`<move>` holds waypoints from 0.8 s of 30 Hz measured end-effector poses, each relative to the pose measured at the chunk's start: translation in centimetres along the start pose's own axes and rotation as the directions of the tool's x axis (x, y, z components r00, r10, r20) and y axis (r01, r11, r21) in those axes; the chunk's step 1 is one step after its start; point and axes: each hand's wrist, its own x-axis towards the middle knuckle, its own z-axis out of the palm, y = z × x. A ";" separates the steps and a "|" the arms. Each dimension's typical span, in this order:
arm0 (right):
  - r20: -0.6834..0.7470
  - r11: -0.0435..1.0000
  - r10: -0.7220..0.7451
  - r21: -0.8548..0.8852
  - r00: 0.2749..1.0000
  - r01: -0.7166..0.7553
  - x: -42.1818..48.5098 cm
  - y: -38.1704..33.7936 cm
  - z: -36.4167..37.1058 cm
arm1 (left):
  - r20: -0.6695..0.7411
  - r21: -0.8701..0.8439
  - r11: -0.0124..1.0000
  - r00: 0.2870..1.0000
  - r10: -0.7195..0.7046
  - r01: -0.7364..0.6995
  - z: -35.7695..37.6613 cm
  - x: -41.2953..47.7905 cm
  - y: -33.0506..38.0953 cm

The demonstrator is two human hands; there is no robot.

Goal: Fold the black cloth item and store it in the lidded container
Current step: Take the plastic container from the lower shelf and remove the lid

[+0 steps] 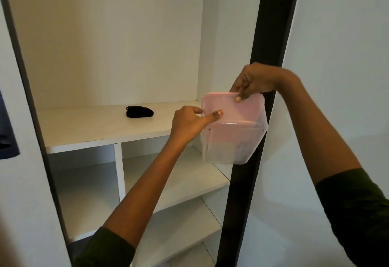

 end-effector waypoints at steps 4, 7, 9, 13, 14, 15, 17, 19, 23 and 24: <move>-0.150 0.999 -0.033 -0.015 0.988 0.031 0.1 -0.9 -3.0 | -0.103 0.063 0.991 0.987 0.122 -0.116 -2.0 0.9 2.5; -0.257 0.998 -0.060 -0.050 0.964 0.049 1.3 -1.4 -4.3 | -0.181 0.051 0.981 0.964 0.193 -0.187 -3.1 2.3 3.2; -0.314 0.996 -0.069 -0.076 0.947 0.047 2.8 -1.5 -4.3 | -0.215 0.030 0.978 0.954 0.210 -0.209 -3.3 3.5 2.9; -0.404 0.995 -0.061 -0.096 0.913 0.025 7.2 -1.0 -2.2 | -0.243 0.036 0.976 0.945 0.218 -0.216 -3.3 7.0 0.8; -0.414 0.996 -0.056 -0.090 0.909 0.020 8.6 -0.7 -1.1 | -0.239 0.037 0.977 0.948 0.211 -0.208 -3.2 8.0 0.0; -0.423 0.997 -0.047 -0.082 0.905 0.013 9.9 -0.3 0.2 | -0.232 0.045 0.980 0.952 0.198 -0.193 -3.1 9.1 -1.0; -0.445 1.000 -0.010 -0.030 0.895 -0.003 12.5 0.8 3.1 | -0.228 0.068 0.984 0.958 0.174 -0.163 -2.5 11.2 -3.1; -0.476 0.999 0.031 0.053 0.879 -0.006 14.9 2.1 6.0 | -0.236 0.084 0.988 0.960 0.148 -0.131 -1.9 13.2 -5.2; -0.516 0.983 0.064 0.179 0.854 0.035 19.0 4.1 11.2 | -0.244 0.075 0.996 0.968 0.066 -0.049 -0.6 16.5 -9.0; -0.528 0.982 0.048 0.180 0.848 0.057 20.0 4.6 12.2 | -0.247 0.078 0.997 0.968 0.047 -0.028 -0.3 17.3 -9.8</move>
